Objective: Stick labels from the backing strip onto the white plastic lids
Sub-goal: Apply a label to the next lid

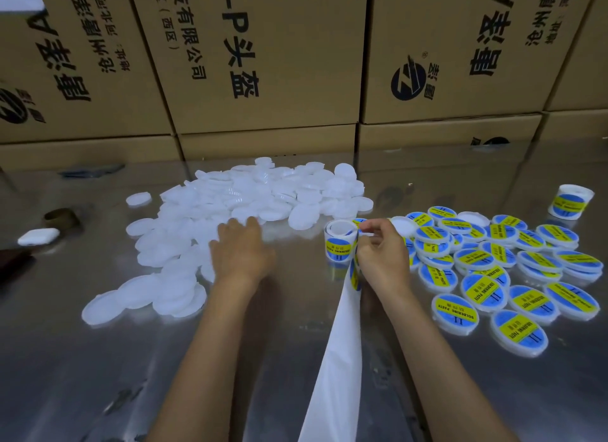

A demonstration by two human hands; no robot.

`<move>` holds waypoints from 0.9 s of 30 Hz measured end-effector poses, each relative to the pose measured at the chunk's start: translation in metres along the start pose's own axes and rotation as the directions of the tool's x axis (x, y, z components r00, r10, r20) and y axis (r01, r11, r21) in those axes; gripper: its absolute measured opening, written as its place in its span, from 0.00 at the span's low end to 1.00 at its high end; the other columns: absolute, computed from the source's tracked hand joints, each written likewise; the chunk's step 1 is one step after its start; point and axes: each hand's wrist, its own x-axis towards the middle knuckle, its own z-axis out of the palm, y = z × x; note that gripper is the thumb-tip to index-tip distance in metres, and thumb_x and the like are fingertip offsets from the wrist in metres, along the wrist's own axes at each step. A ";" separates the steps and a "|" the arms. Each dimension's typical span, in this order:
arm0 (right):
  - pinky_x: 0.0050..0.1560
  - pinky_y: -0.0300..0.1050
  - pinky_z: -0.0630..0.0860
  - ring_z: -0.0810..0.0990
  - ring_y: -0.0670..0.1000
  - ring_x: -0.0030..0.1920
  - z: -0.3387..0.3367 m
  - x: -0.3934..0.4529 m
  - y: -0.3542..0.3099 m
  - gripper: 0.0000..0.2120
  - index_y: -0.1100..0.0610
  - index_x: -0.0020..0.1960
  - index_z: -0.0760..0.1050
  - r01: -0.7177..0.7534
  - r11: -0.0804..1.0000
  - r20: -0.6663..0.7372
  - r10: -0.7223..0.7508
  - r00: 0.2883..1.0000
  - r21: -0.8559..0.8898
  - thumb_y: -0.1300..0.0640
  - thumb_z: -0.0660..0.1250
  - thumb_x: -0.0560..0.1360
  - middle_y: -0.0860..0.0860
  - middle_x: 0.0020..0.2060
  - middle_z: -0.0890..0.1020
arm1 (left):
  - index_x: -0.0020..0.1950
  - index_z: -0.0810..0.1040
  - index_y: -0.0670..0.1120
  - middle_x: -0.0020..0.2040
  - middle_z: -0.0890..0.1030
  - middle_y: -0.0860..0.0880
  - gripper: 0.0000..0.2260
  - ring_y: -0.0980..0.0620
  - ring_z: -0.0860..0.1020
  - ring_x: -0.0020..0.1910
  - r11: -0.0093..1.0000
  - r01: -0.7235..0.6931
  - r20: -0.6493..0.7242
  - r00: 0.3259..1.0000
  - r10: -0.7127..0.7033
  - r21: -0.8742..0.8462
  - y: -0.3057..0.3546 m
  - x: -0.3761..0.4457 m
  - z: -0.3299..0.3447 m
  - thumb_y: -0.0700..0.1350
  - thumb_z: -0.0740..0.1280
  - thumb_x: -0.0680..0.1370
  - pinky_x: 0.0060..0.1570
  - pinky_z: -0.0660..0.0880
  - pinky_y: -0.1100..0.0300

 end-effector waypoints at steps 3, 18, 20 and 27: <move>0.43 0.37 0.69 0.78 0.48 0.47 0.000 0.000 0.000 0.11 0.54 0.52 0.76 0.009 1.000 -0.020 -0.009 1.000 -0.011 0.66 0.61 0.75 0.46 0.46 0.80 | 0.77 0.59 0.46 0.75 0.60 0.41 0.28 0.40 0.54 0.77 0.972 0.183 0.220 0.952 -0.213 0.147 -0.017 -0.003 -0.009 0.52 0.62 0.80 0.72 0.59 0.47; 0.35 0.29 0.68 0.76 0.39 0.41 -0.003 0.004 0.004 0.10 0.53 0.50 0.76 -0.031 1.000 0.019 0.031 0.999 0.004 0.65 0.61 0.75 0.40 0.39 0.78 | 0.75 0.62 0.46 0.74 0.60 0.41 0.25 0.38 0.57 0.76 0.953 0.265 0.148 0.947 -0.286 0.145 -0.015 -0.003 -0.010 0.46 0.64 0.80 0.69 0.64 0.42; 0.34 0.28 0.67 0.76 0.40 0.40 -0.003 0.004 0.004 0.09 0.54 0.50 0.76 -0.033 0.999 0.012 0.032 0.999 0.009 0.64 0.61 0.75 0.41 0.39 0.78 | 0.76 0.62 0.45 0.73 0.62 0.40 0.24 0.37 0.55 0.76 0.964 0.254 0.174 0.949 -0.264 0.078 -0.015 -0.003 -0.006 0.43 0.63 0.80 0.69 0.66 0.41; 0.39 0.29 0.71 0.78 0.43 0.44 -0.005 0.000 -0.003 0.09 0.53 0.51 0.77 0.051 0.998 -0.020 -0.050 0.999 0.044 0.65 0.63 0.75 0.42 0.42 0.80 | 0.62 0.78 0.49 0.63 0.76 0.47 0.11 0.45 0.74 0.62 0.786 0.012 -0.074 0.995 -0.073 -0.618 -0.001 0.002 -0.011 0.46 0.67 0.80 0.56 0.73 0.53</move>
